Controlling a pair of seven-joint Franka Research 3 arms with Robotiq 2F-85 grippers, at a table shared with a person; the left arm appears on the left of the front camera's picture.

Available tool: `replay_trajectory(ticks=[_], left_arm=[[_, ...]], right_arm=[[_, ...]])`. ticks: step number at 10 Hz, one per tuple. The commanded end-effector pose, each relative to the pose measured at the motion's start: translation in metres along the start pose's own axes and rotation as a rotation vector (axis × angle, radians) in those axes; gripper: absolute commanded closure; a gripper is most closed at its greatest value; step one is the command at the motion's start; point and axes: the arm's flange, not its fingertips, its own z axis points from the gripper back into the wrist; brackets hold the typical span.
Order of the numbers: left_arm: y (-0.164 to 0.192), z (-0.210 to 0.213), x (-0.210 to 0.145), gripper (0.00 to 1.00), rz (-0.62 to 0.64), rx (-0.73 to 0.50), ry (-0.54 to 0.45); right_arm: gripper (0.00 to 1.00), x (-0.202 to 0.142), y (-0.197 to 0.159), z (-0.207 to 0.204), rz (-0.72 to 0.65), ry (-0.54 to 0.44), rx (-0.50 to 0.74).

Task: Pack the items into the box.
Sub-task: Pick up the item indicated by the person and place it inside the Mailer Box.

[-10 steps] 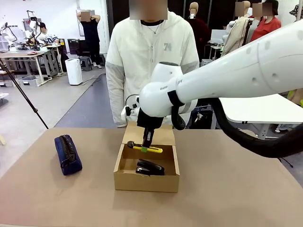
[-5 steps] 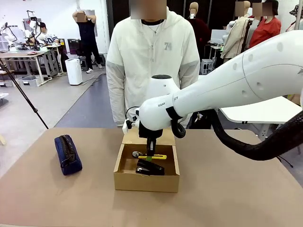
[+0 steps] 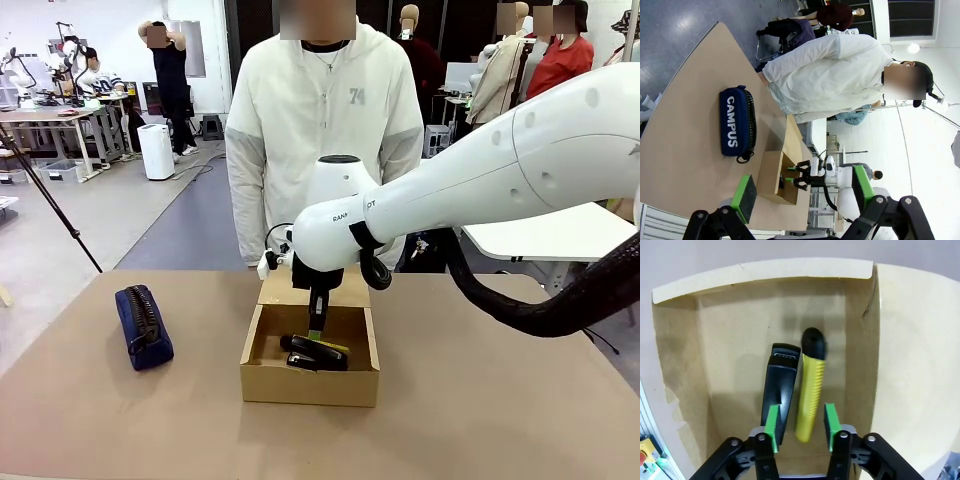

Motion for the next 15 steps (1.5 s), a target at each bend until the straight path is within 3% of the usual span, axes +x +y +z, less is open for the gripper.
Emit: replay_trajectory(ticks=[1, 5, 8, 12, 14, 15], left_arm=[[0.000, 0.000, 0.001, 0.00, -0.012, -0.022, -0.006], [0.000, 0.000, 0.001, 0.00, -0.012, -0.022, -0.006], [0.000, 0.000, 0.001, 0.00, -0.012, -0.022, -0.006], [0.000, 0.000, 0.001, 0.00, -0.012, -0.022, -0.006], [0.000, 0.000, 0.001, 0.00, -0.012, -0.022, -0.006], [0.000, 0.000, 0.001, 0.00, -0.012, -0.022, -0.006]], right_arm=[[0.00, 0.001, -0.003, 0.005, -0.028, 0.011, 0.001], [0.00, -0.003, -0.003, 0.013, -0.039, 0.002, 0.000], [0.00, -0.018, -0.001, 0.054, -0.132, -0.018, 0.026], [0.00, -0.103, 0.015, 0.157, -0.378, -0.119, 0.170], [0.00, -0.173, 0.029, 0.181, -0.526, -0.248, 0.246], [0.00, -0.211, 0.037, 0.190, -0.722, -0.334, 0.298]])
